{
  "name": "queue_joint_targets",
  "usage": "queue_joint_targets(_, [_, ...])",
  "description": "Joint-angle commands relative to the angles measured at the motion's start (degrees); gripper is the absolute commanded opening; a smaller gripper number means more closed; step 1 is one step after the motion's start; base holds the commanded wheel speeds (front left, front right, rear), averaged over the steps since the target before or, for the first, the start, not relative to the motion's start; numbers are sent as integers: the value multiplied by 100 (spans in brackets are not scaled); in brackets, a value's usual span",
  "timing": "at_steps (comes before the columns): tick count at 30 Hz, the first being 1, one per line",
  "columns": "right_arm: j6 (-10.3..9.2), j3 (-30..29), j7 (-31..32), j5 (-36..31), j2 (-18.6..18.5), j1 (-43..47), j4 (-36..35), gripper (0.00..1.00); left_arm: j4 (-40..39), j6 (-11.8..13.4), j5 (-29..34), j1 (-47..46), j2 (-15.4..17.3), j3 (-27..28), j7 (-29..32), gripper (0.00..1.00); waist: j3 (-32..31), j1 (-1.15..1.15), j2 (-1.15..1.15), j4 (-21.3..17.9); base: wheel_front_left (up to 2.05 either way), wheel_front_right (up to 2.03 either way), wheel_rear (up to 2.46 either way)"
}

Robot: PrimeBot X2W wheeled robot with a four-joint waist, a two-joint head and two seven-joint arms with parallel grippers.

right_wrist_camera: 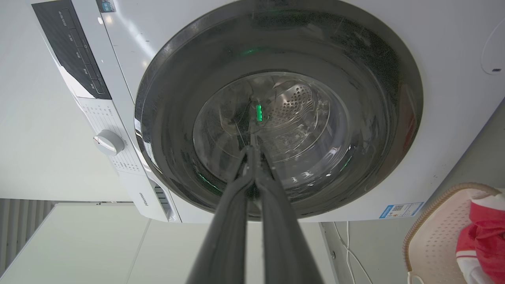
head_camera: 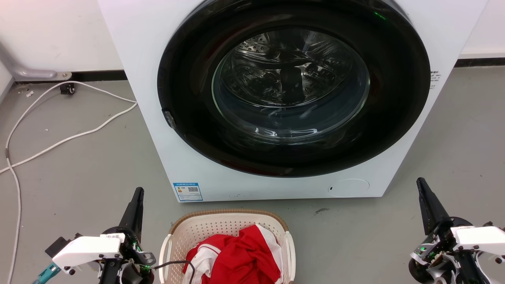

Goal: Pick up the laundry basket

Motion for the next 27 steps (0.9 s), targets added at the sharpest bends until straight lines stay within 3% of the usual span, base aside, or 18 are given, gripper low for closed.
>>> queue_joint_targets(1, [-2, -8, 11, -27, 19, -64, 3, 0, 2, -23, -10, -50, -3, 14, 15, 0, 0, 0, 0, 0, 0, 0, 0])
queue_joint_targets(27, [-2, -9, 12, -30, 21, -64, 3, 0, 2, -23, -10, -49, -3, 13, 15, 0, 0, 0, 0, 0, 0, 0, 0])
